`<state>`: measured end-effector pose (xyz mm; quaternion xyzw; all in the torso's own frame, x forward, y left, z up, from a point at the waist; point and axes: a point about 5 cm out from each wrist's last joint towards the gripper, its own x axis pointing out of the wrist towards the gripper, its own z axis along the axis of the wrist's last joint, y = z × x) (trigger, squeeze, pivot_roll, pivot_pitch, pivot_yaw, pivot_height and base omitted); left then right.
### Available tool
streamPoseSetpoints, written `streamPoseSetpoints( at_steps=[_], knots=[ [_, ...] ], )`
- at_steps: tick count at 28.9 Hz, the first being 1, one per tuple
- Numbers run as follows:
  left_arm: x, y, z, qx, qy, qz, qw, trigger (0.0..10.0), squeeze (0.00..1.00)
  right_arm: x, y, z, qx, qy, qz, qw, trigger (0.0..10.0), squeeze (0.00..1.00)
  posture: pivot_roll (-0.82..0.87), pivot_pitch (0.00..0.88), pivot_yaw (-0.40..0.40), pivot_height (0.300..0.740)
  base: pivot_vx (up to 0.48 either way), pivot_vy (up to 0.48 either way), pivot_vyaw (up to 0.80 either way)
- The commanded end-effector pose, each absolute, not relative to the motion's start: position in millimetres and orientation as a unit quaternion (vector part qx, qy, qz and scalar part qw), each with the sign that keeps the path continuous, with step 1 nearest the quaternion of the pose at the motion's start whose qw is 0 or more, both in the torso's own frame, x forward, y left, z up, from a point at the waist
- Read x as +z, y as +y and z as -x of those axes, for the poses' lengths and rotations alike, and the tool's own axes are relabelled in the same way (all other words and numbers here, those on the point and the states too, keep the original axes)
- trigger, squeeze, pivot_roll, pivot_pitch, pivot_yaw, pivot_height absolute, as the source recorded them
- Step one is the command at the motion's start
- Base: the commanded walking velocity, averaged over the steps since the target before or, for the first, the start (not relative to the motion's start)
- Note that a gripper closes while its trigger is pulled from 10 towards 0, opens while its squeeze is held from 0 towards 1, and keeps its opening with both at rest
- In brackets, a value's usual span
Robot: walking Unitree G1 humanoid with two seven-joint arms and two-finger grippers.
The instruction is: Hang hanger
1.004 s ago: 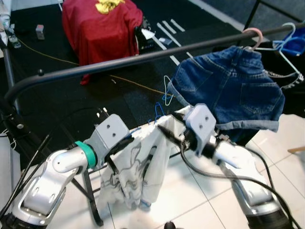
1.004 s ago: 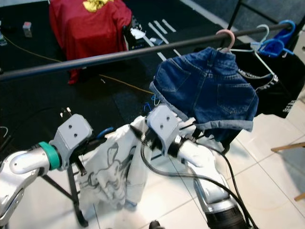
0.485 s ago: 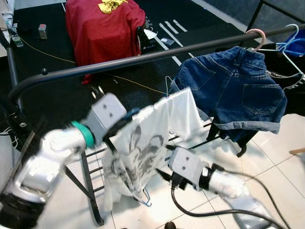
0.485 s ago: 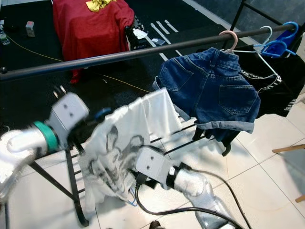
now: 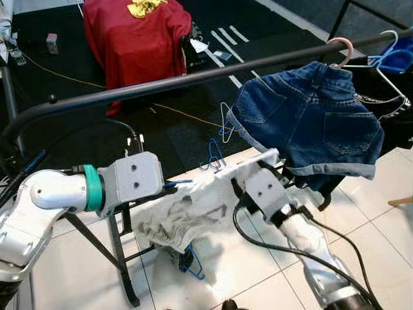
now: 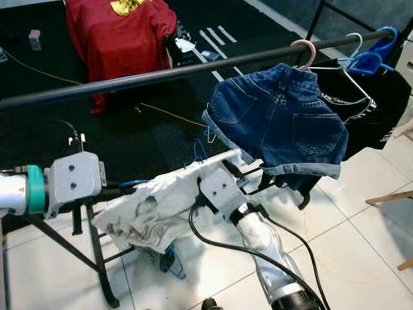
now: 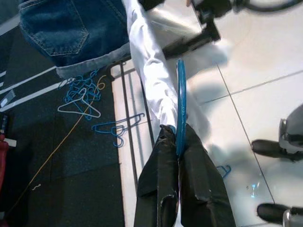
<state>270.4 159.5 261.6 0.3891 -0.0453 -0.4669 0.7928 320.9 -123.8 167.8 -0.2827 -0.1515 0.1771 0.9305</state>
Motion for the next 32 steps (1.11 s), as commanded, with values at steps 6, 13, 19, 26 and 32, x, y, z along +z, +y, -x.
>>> streamPoseSetpoints(
  at_steps=[6,13,19,26,32],
  knots=[
    [262,153,-275,-0.457,-0.052,-0.376,0.804,0.0,0.00,142,-105,-315,0.211,-0.135,0.291,0.923,10.0,0.00,-0.06,0.178,0.070,0.740,0.000,0.000,0.00],
    [266,154,-286,-0.428,-0.056,-0.375,0.820,10.0,0.00,131,-97,-307,0.216,-0.124,0.274,0.929,10.0,0.00,-0.07,0.177,0.076,0.740,0.000,0.000,0.00],
    [273,153,-285,-0.434,-0.068,-0.365,0.821,10.0,0.00,126,-102,-310,0.204,-0.114,0.271,0.934,10.0,0.00,-0.07,0.180,0.082,0.740,0.000,0.000,0.00],
    [279,152,-287,-0.429,-0.077,-0.360,0.825,10.0,0.00,125,-108,-318,0.178,-0.105,0.264,0.942,1.3,0.00,-0.07,0.180,0.081,0.740,0.000,0.000,0.00],
    [281,151,-286,-0.431,-0.081,-0.353,0.826,10.0,0.00,124,-114,-321,0.166,-0.097,0.256,0.947,0.0,0.00,-0.07,0.182,0.083,0.740,0.000,0.000,0.00]
  ],
)
